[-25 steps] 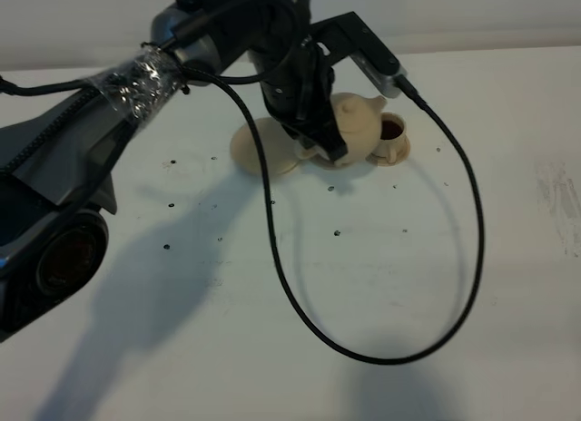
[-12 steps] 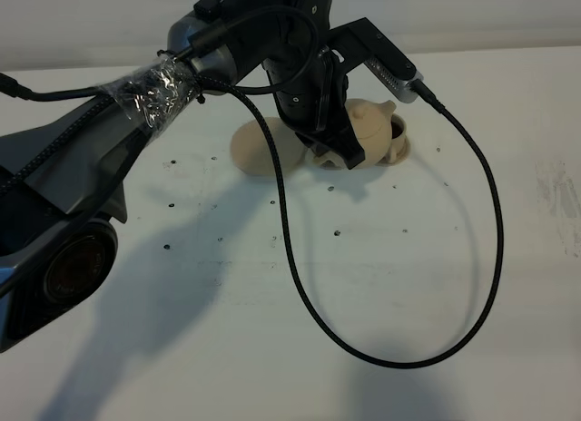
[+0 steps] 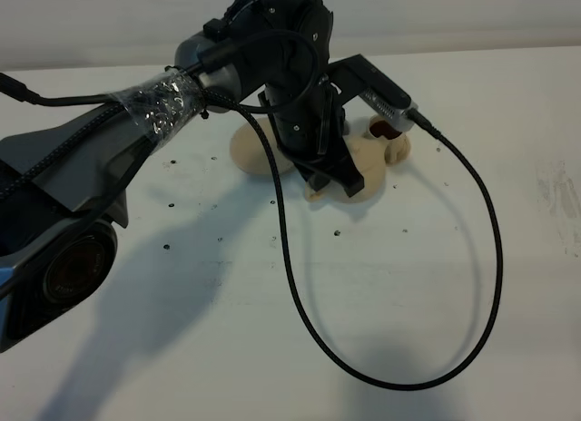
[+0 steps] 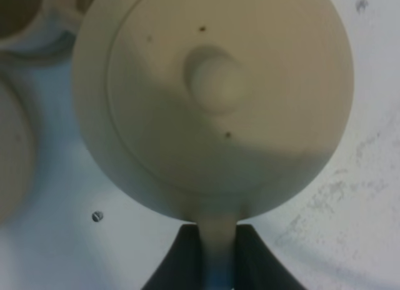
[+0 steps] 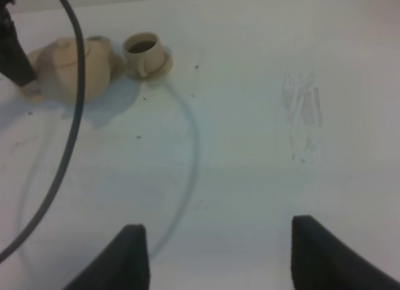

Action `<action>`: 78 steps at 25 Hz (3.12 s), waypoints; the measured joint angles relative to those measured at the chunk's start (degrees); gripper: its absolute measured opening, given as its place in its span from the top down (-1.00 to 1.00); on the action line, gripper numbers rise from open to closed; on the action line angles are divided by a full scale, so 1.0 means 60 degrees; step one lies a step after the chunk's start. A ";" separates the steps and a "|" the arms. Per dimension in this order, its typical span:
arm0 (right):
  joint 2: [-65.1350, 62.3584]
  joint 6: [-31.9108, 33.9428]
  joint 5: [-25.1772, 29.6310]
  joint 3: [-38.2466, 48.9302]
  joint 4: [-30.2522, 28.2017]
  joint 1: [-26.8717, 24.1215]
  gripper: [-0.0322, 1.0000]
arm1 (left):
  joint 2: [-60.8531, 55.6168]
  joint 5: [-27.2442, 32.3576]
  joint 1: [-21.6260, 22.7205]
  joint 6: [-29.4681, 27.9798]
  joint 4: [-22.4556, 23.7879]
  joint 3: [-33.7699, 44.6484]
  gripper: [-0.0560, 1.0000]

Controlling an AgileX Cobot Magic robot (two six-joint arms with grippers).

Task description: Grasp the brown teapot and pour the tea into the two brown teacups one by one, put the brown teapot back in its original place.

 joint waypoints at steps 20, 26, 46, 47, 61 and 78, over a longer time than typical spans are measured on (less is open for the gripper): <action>0.0000 0.0000 0.0000 0.0000 0.0000 0.0000 -0.07 | 0.0046 -0.0493 0.0000 0.0383 0.0060 0.0120 0.69; 0.0000 0.0000 0.0000 0.0000 0.0000 0.0000 -0.07 | -0.0495 -0.0475 0.0018 0.0764 0.0634 0.0120 0.69; 0.0000 0.0000 0.0000 0.0000 0.0000 0.0000 -0.07 | -0.0609 -0.0595 0.1548 0.2121 0.2519 0.0120 0.69; 0.0000 0.0000 0.0000 0.0000 0.0000 0.0000 -0.07 | -0.0609 -0.0674 0.1600 0.2205 0.2639 0.0120 0.69; 0.0000 0.0000 0.0000 0.0000 0.0000 0.0000 -0.07 | -0.0264 -0.2355 0.1822 0.4391 0.3266 0.0120 0.69; 0.0000 0.0000 0.0000 0.0000 0.0000 0.0000 -0.07 | 0.0476 -0.4039 0.1770 0.5950 0.3999 0.0120 0.69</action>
